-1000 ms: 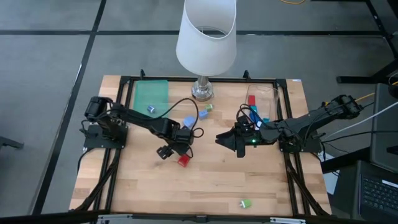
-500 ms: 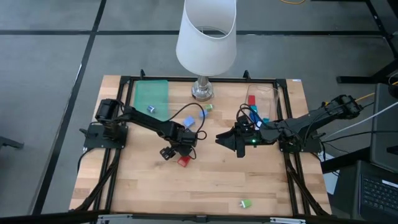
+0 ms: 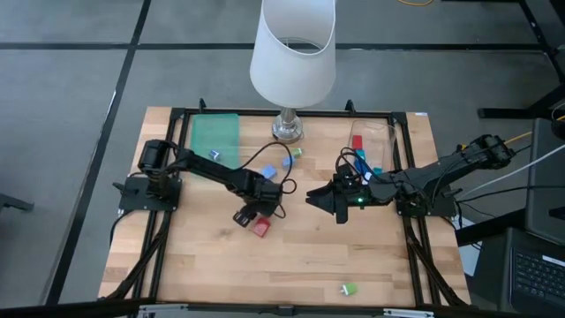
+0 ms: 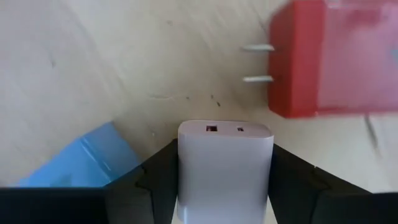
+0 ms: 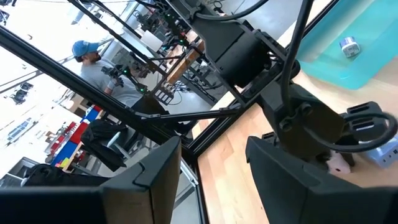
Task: Pick & Place Office items
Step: Put the pink charger adapter into the green bin
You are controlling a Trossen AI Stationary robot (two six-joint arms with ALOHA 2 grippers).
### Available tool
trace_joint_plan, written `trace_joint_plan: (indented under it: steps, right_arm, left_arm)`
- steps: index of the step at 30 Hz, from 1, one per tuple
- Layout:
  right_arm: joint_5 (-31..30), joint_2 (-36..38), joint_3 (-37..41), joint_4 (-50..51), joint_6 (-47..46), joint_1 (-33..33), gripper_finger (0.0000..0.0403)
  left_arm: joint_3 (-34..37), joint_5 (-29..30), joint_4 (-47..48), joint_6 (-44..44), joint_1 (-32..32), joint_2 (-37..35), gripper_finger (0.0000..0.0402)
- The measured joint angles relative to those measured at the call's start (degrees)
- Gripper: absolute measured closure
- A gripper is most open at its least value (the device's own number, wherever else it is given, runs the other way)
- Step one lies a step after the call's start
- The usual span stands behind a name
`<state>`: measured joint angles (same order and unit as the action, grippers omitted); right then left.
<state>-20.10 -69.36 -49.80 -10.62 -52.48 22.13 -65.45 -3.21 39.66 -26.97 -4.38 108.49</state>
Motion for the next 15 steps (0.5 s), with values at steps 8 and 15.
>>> trace_joint_plan:
  steps: [8,15]
  right_arm:
    - [0.01,0.01,0.0,-0.02,0.03,0.0,0.0211]
    - [0.02,0.0,0.0,-0.02,0.2,0.0,0.0211]
  left_arm:
    - [-2.75,-9.33,-2.73,19.38,1.51,-5.69,0.0213]
    - [-2.86,-8.45,-15.24,30.76,3.59,-21.44,0.0213]
